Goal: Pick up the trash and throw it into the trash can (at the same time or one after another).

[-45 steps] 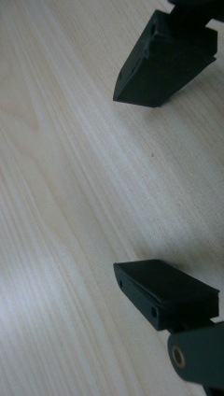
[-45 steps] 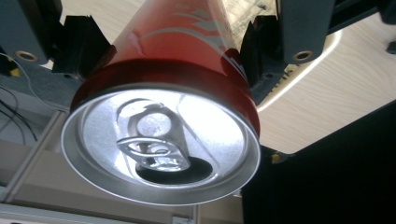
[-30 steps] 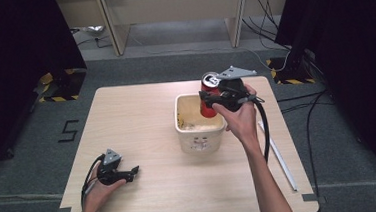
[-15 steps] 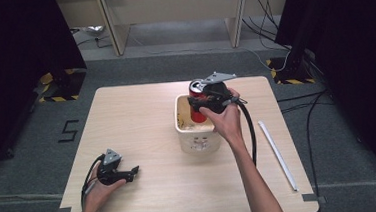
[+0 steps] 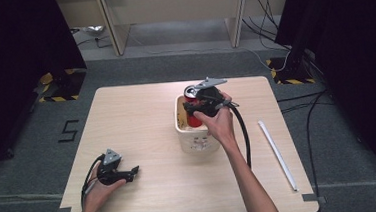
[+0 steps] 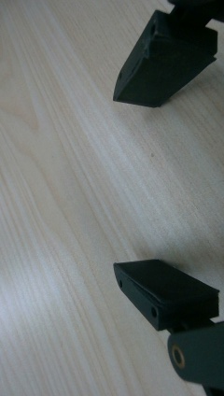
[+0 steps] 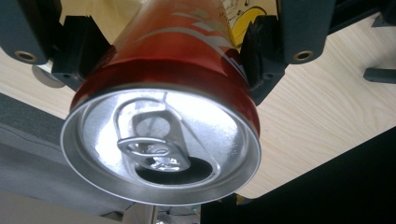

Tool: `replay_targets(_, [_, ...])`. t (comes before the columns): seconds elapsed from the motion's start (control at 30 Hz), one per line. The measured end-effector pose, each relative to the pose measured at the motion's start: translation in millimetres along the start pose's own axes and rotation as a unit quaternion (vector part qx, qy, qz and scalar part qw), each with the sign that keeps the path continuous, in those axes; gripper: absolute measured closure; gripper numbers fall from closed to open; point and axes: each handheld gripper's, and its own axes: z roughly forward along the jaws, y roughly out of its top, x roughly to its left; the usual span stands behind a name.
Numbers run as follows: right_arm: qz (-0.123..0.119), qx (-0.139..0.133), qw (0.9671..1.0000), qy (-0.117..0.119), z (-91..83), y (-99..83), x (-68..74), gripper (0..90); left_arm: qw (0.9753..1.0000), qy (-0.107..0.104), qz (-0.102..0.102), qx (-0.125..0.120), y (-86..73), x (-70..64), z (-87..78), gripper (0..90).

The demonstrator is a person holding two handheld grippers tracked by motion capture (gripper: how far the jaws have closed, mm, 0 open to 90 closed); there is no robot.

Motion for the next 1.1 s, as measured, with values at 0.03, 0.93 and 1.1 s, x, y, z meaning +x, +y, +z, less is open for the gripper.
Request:
replay_targets(0.03, [-0.001, 0.002, 1.0, 0.0, 1.0, -0.6, 0.3, 33.8, 1.0, 0.0, 0.0, 0.0, 0.0, 0.0, 0.0, 14.4])
replay_targets(0.93, [0.002, 0.037, 0.9993, 0.001, 15.4, -10.1, 3.9, 33.3, 1.0, 0.0, 0.0, 0.0, 0.0, 0.0, 0.0, 14.4])
replay_targets(1.1, [0.009, 0.03, 0.9995, 0.002, 10.8, -9.5, 1.5, 21.2, 1.0, 0.0, 0.0, 0.0, 0.0, 0.0, 0.0, 14.4])
